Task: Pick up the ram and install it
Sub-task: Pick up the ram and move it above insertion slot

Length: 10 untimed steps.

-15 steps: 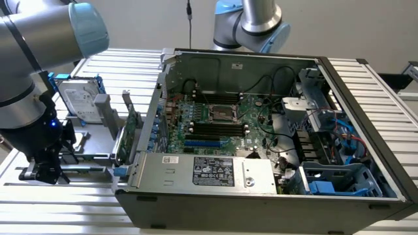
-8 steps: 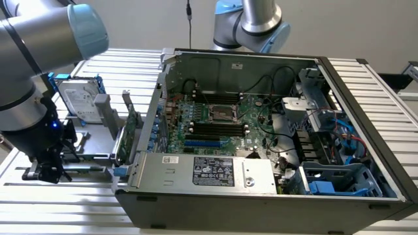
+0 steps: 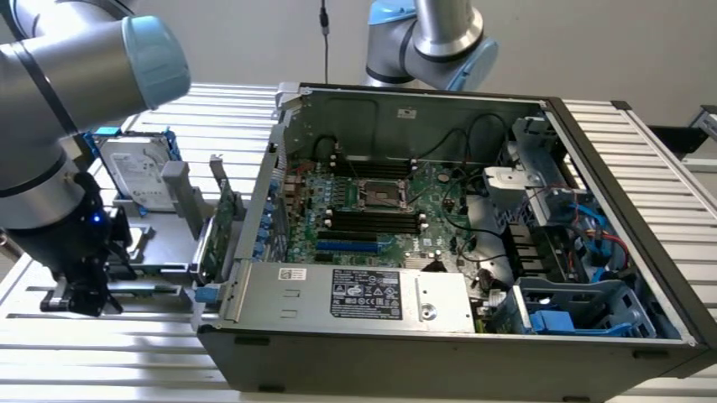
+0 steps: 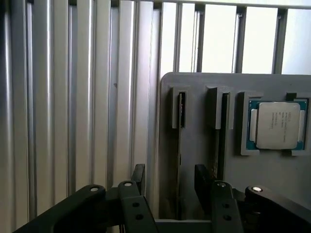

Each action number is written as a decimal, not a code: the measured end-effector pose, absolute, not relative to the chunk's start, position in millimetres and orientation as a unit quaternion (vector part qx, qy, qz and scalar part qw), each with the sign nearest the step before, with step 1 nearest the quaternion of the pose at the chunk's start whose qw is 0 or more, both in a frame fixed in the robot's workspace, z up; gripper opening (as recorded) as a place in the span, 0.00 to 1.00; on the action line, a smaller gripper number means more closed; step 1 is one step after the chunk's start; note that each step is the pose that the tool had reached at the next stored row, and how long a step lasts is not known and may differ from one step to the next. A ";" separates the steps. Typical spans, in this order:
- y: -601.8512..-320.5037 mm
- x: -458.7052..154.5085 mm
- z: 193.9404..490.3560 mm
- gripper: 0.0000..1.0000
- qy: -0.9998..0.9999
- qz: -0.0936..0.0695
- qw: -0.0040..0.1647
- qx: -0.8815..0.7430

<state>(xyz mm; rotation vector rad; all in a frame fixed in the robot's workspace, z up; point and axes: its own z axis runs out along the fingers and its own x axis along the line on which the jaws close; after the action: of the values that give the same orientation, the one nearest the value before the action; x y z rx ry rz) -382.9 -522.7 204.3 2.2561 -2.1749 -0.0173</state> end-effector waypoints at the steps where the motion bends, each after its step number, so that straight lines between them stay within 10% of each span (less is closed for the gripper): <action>1: -522.5 -382.9 203.5 0.54 -0.694 -0.006 0.004 0.720; 10: -517.1 -382.9 199.1 0.54 -0.693 -0.013 0.006 0.721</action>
<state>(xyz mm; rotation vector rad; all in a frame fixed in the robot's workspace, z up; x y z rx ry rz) -382.9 -517.1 199.1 2.2566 -2.1672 -0.0418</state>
